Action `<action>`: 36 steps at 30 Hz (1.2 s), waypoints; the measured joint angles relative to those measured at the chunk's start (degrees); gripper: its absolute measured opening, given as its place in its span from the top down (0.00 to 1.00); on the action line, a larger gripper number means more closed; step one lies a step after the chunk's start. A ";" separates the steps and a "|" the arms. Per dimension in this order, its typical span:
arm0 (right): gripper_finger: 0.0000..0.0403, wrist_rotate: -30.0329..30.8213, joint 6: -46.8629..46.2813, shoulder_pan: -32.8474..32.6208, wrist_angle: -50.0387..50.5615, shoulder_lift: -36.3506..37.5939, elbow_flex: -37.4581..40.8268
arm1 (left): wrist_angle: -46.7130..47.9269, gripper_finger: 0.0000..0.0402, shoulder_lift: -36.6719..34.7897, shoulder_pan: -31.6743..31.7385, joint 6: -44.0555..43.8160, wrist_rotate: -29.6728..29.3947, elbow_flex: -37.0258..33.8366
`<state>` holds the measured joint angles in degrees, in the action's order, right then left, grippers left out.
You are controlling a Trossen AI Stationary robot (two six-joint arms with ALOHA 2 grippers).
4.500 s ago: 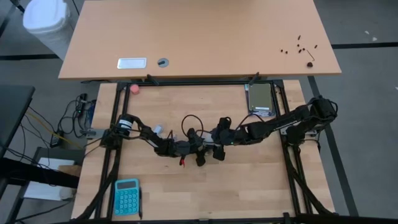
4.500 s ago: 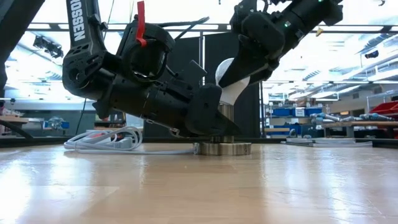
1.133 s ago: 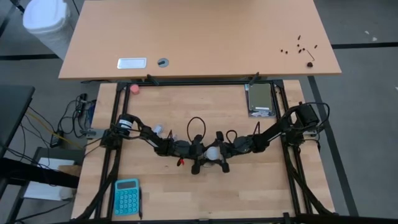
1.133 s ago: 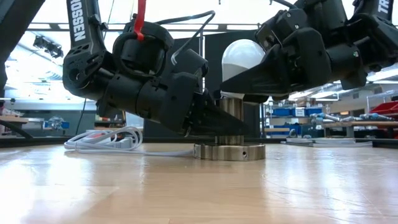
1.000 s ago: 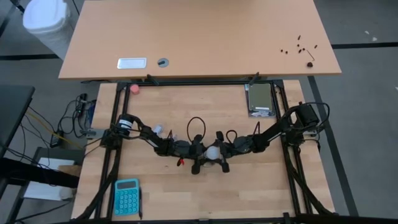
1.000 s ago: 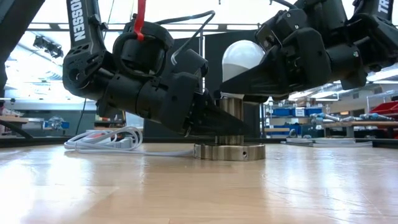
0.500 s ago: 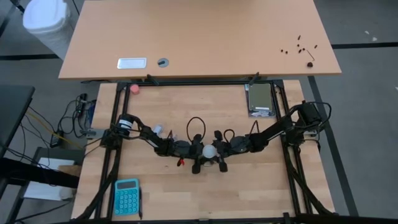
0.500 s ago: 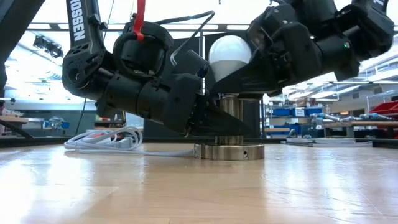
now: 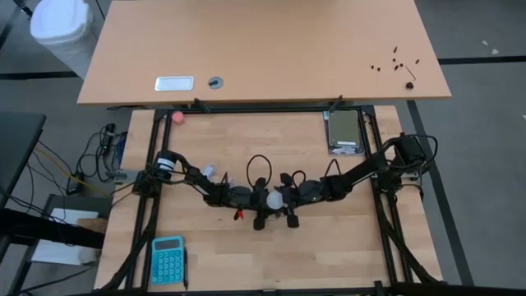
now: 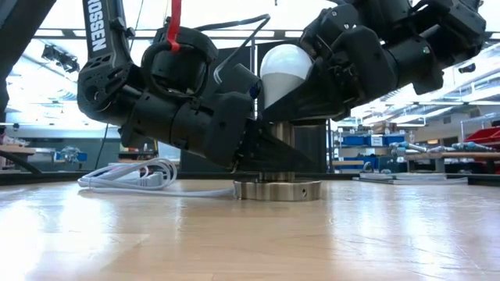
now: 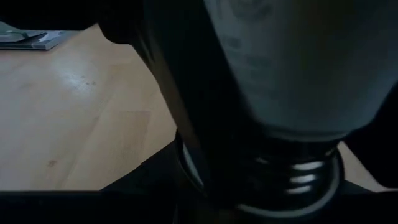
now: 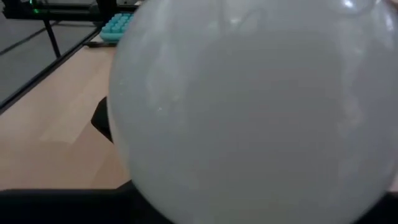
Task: Screw lightbulb
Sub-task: Insert the lightbulb into the lamp holder
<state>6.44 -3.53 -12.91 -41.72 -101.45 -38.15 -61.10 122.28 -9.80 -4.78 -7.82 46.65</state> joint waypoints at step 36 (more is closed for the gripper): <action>0.52 1.32 -2.75 0.79 12.34 2.32 -3.24 | -0.63 0.29 -0.35 -0.33 2.87 -0.67 -0.69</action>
<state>7.76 -6.28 -12.12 -29.37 -99.13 -41.38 -61.73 121.93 -10.13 -1.90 -8.48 45.96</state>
